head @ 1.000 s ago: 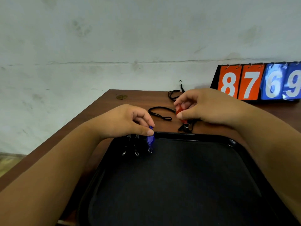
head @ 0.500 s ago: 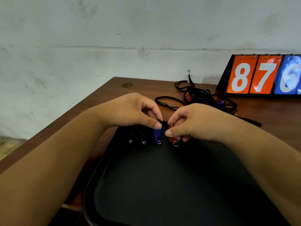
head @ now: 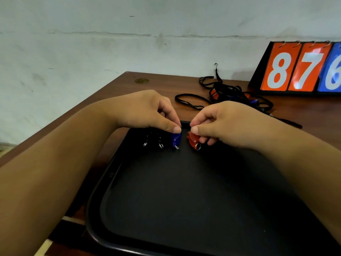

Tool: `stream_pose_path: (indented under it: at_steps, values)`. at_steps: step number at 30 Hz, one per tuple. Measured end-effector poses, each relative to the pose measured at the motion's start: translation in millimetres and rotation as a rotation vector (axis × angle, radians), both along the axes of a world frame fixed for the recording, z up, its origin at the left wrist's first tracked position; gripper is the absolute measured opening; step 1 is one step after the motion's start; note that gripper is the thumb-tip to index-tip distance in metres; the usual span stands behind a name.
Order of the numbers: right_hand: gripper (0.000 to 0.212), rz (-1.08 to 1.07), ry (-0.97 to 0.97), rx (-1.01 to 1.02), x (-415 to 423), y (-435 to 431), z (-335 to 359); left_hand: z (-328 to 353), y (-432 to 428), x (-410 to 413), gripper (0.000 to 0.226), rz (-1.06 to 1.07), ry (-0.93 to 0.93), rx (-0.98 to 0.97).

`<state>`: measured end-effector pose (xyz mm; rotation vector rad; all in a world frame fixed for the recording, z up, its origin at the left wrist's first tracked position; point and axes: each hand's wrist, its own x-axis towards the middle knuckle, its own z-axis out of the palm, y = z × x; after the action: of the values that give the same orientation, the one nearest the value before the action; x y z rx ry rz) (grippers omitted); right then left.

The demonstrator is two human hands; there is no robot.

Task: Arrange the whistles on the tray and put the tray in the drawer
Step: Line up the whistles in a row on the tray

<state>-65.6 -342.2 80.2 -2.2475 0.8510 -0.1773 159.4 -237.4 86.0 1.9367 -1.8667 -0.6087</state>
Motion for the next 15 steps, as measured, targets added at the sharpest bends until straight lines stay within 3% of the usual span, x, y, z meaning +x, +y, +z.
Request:
stream_pose_path:
  at_steps: [10,15]
  values:
    - [0.008,0.010,-0.025,-0.065,-0.4,-0.6,-2.2,2.8,1.5,1.6,0.013,0.028,0.097,-0.013]
    - [0.012,0.070,-0.064,-0.248,-6.8,-7.9,1.9,2.0,2.2,1.9,0.018,-0.001,0.163,0.017]
